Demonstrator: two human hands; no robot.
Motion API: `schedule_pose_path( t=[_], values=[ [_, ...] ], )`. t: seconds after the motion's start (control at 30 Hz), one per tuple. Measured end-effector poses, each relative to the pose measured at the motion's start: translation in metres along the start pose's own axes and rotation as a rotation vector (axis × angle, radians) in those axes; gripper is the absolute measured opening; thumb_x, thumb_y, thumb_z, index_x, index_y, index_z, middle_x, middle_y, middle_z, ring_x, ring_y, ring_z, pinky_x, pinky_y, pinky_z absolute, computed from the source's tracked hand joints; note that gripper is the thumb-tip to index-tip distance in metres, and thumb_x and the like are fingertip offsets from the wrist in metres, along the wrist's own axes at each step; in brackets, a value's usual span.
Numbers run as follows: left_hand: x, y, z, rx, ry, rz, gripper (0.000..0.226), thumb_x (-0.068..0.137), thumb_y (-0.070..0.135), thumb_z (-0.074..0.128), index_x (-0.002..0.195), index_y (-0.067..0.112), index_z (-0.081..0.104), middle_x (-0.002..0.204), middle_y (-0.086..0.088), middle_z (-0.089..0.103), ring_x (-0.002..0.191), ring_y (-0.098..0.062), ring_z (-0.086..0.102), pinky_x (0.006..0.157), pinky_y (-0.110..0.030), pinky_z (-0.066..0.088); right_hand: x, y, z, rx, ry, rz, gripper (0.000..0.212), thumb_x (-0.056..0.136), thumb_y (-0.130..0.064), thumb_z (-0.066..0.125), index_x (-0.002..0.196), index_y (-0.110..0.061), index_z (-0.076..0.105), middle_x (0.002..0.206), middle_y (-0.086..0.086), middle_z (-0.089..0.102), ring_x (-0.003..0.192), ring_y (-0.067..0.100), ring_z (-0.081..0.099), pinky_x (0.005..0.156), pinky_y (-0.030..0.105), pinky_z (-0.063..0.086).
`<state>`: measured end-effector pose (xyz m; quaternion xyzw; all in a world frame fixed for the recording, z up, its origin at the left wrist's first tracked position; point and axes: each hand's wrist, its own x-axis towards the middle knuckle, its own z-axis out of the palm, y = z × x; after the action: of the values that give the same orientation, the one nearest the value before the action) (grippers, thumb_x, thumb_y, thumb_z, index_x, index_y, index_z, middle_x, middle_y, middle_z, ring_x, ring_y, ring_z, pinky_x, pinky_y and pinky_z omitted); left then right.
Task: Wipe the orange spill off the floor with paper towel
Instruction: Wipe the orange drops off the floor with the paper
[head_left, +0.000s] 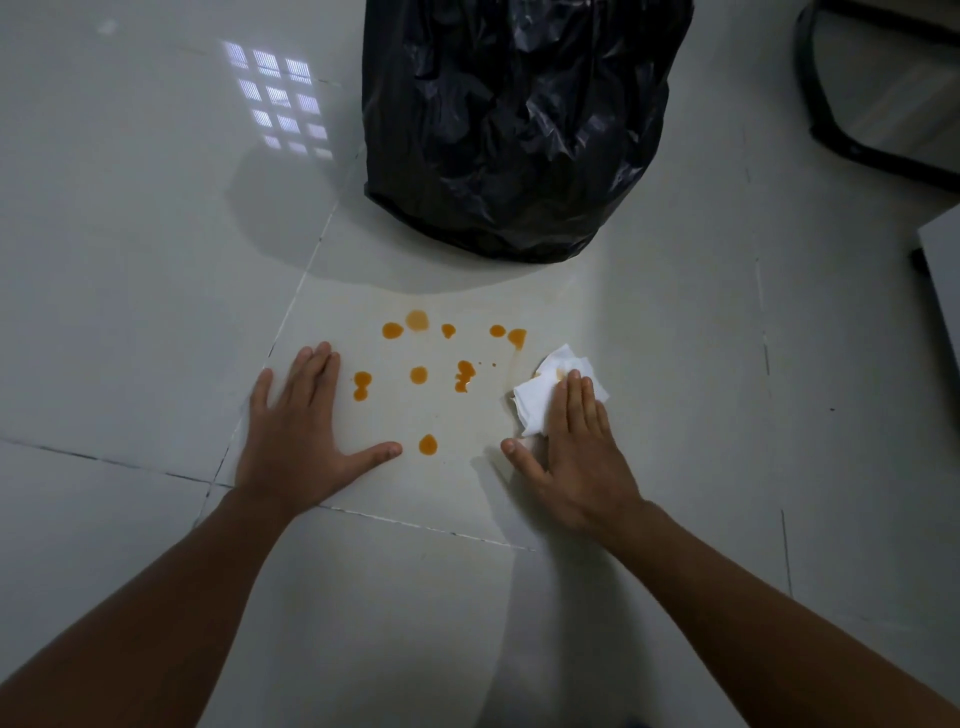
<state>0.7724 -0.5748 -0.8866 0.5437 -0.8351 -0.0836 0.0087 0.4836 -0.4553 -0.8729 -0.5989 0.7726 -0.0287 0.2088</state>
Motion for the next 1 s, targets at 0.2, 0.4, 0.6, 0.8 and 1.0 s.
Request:
schedule_pose_path(
  t=[0.2,0.4,0.6,0.8,1.0],
  values=[
    [0.001,-0.001,0.001,0.025,-0.013,-0.001,0.129,0.066,0.1,0.03,0.156,0.008,0.023,0.167,-0.008,0.022,0.155,-0.023,0.017,0.123,-0.057,0.017,0.017,-0.017,0.011,0.078,0.041,0.103,0.122,0.073,-0.095,0.001,0.157,-0.008,-0.016,0.167,0.011,-0.02,0.154,0.026,-0.019,0.119,0.037,-0.015],
    [0.001,-0.002,0.002,0.019,-0.012,0.002,0.129,0.067,0.1,0.031,0.156,0.007,0.026,0.166,-0.008,0.025,0.155,-0.024,0.02,0.122,-0.058,0.019,0.036,0.004,-0.005,-0.003,0.012,-0.09,0.116,0.08,-0.091,0.007,0.158,-0.01,-0.015,0.166,0.007,-0.022,0.153,0.021,-0.022,0.124,0.038,-0.009],
    [0.002,-0.002,-0.001,0.003,-0.022,0.016,0.129,0.067,0.099,0.034,0.156,0.006,0.025,0.167,-0.009,0.024,0.155,-0.025,0.02,0.122,-0.059,0.018,0.043,0.0,-0.013,0.023,0.026,-0.08,0.103,0.087,-0.082,0.01,0.16,-0.013,-0.011,0.168,0.004,-0.017,0.154,0.018,-0.016,0.119,0.031,-0.011],
    [0.002,-0.003,0.0,0.021,-0.029,0.012,0.128,0.068,0.099,0.031,0.156,0.007,0.024,0.167,-0.01,0.024,0.155,-0.026,0.021,0.122,-0.06,0.019,0.051,-0.014,-0.007,-0.019,0.022,0.008,0.108,0.086,-0.084,0.006,0.159,-0.006,-0.011,0.167,0.014,-0.015,0.155,0.026,-0.015,0.122,0.037,-0.009],
    [0.002,0.0,-0.003,0.011,-0.038,0.008,0.13,0.067,0.099,0.031,0.157,0.006,0.022,0.168,-0.01,0.02,0.156,-0.024,0.017,0.123,-0.059,0.017,0.078,0.005,-0.018,-0.029,-0.032,-0.175,0.093,0.094,-0.074,0.01,0.16,-0.01,-0.009,0.168,0.007,-0.017,0.153,0.017,-0.019,0.122,0.032,-0.011]
  ],
)
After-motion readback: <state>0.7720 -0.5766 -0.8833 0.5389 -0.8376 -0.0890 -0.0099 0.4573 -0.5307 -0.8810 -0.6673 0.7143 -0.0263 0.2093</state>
